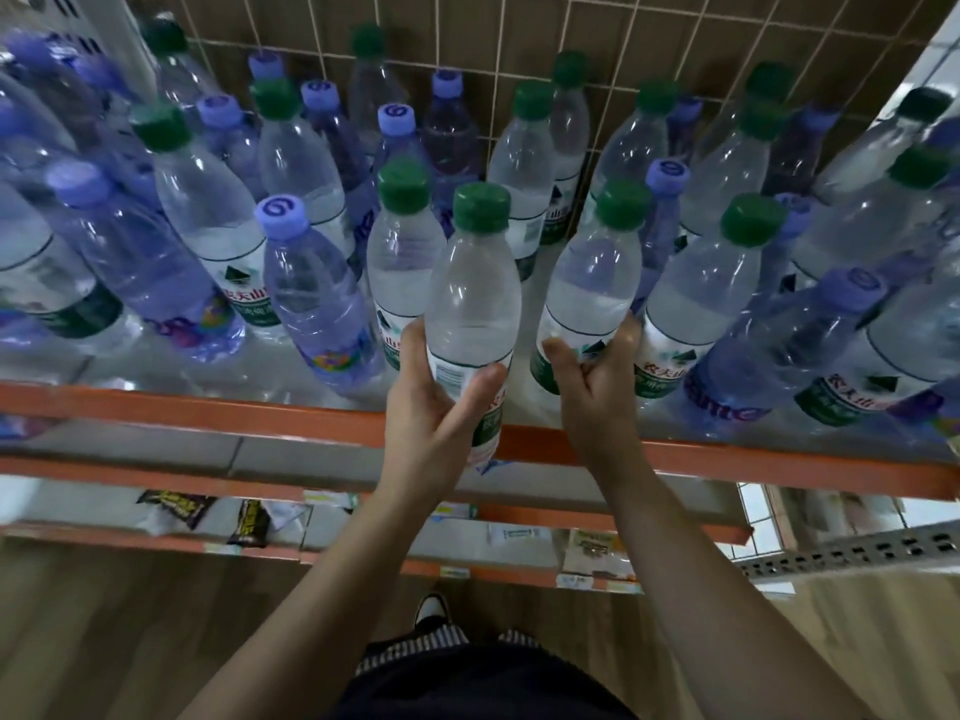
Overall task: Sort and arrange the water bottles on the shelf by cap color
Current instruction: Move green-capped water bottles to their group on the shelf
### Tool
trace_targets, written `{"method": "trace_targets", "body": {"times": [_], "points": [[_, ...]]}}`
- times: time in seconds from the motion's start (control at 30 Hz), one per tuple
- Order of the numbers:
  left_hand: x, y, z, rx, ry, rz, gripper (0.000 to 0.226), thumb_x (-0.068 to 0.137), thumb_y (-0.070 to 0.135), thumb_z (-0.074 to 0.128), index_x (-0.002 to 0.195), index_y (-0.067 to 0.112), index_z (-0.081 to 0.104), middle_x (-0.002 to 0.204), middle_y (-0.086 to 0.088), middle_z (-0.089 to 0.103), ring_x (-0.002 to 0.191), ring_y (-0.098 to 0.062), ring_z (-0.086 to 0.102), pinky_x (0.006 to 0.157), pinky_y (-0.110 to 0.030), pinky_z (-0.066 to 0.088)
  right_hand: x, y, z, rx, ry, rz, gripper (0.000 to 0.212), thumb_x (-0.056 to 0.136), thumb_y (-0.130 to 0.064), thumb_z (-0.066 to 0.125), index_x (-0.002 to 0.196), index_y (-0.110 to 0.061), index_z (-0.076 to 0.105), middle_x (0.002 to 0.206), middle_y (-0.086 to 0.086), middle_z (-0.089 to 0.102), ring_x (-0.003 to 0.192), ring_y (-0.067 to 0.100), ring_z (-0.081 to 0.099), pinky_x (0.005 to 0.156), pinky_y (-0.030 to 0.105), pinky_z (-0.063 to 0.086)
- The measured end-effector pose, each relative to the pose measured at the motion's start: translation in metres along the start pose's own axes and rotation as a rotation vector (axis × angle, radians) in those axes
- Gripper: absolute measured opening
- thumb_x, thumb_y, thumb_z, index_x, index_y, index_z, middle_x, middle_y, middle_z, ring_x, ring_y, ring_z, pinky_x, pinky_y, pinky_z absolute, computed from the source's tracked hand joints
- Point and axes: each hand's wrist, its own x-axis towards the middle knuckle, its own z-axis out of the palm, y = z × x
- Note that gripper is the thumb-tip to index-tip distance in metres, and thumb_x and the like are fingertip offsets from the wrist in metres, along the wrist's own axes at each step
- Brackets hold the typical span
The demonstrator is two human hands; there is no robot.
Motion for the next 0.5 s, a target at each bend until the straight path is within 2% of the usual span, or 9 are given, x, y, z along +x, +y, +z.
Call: {"method": "trace_targets", "body": {"times": [0.07, 0.17, 0.2, 0.27, 0.33, 0.4, 0.47, 0.5], "points": [[0.002, -0.002, 0.005, -0.009, 0.004, -0.01, 0.054, 0.081, 0.058, 0.065, 0.127, 0.046, 0.04, 0.12, 0.016, 0.06, 0.114, -0.014, 0.061, 0.093, -0.053, 0.053, -0.006, -0.002, 0.0, 0.011, -0.003, -0.015, 0.049, 0.091, -0.029, 0.065, 0.132, -0.03, 0.037, 0.129, 0.01, 0.052, 0.123, 0.018, 0.053, 0.104, 0.039, 0.045], [0.003, -0.004, 0.014, 0.022, 0.014, 0.003, 0.056, 0.083, 0.051, 0.064, 0.13, 0.034, 0.039, 0.122, 0.005, 0.059, 0.114, -0.014, 0.06, 0.092, -0.048, 0.054, -0.012, -0.004, 0.0, -0.011, -0.01, -0.024, 0.058, 0.089, -0.035, 0.065, 0.134, -0.009, 0.041, 0.126, -0.002, 0.056, 0.121, 0.008, 0.054, 0.099, 0.02, 0.044], [0.003, -0.005, 0.017, 0.036, 0.018, 0.015, 0.056, 0.083, 0.05, 0.064, 0.13, 0.032, 0.039, 0.121, 0.004, 0.058, 0.113, -0.014, 0.06, 0.091, -0.045, 0.054, -0.013, -0.004, 0.0, -0.017, -0.016, -0.024, 0.056, 0.089, -0.032, 0.065, 0.134, -0.008, 0.041, 0.126, -0.01, 0.055, 0.121, 0.003, 0.054, 0.097, 0.015, 0.042], [0.005, -0.004, 0.024, 0.054, 0.033, 0.04, 0.051, 0.084, 0.05, 0.064, 0.128, 0.039, 0.04, 0.12, 0.001, 0.057, 0.111, -0.016, 0.06, 0.089, -0.043, 0.055, -0.014, -0.004, -0.004, -0.044, -0.026, -0.017, 0.051, 0.092, -0.025, 0.065, 0.135, -0.015, 0.04, 0.126, -0.024, 0.052, 0.12, -0.002, 0.052, 0.096, 0.012, 0.04], [0.007, -0.004, 0.03, 0.068, 0.052, 0.051, 0.047, 0.084, 0.05, 0.064, 0.122, 0.051, 0.037, 0.12, -0.003, 0.056, 0.107, -0.017, 0.06, 0.085, -0.043, 0.056, -0.017, -0.003, -0.01, -0.05, -0.053, 0.019, 0.046, 0.095, -0.027, 0.062, 0.135, -0.02, 0.041, 0.124, -0.022, 0.054, 0.119, 0.002, 0.054, 0.097, 0.019, 0.044], [0.01, -0.005, 0.034, 0.074, 0.06, 0.054, 0.046, 0.084, 0.05, 0.064, 0.119, 0.055, 0.035, 0.121, -0.007, 0.054, 0.106, -0.018, 0.06, 0.084, -0.044, 0.055, -0.024, -0.003, -0.015, -0.064, -0.078, 0.041, 0.042, 0.097, -0.029, 0.057, 0.136, -0.024, 0.041, 0.127, -0.016, 0.055, 0.122, 0.008, 0.054, 0.101, 0.032, 0.047], [0.012, -0.009, 0.037, 0.07, 0.061, 0.053, 0.047, 0.084, 0.054, 0.063, 0.122, 0.049, 0.036, 0.121, -0.009, 0.053, 0.107, -0.02, 0.059, 0.085, -0.045, 0.054, -0.032, 0.0, -0.019, -0.075, -0.088, 0.056, 0.043, 0.099, -0.027, 0.055, 0.139, -0.023, 0.04, 0.133, -0.008, 0.054, 0.126, 0.013, 0.052, 0.105, 0.04, 0.046], [0.014, -0.012, 0.039, 0.072, 0.054, 0.053, 0.052, 0.084, 0.055, 0.062, 0.128, 0.04, 0.038, 0.122, -0.011, 0.053, 0.109, -0.021, 0.058, 0.087, -0.046, 0.053, -0.036, 0.002, -0.021, -0.079, -0.09, 0.068, 0.043, 0.099, -0.025, 0.054, 0.14, -0.019, 0.04, 0.134, -0.004, 0.055, 0.127, 0.014, 0.052, 0.105, 0.042, 0.045]]}}
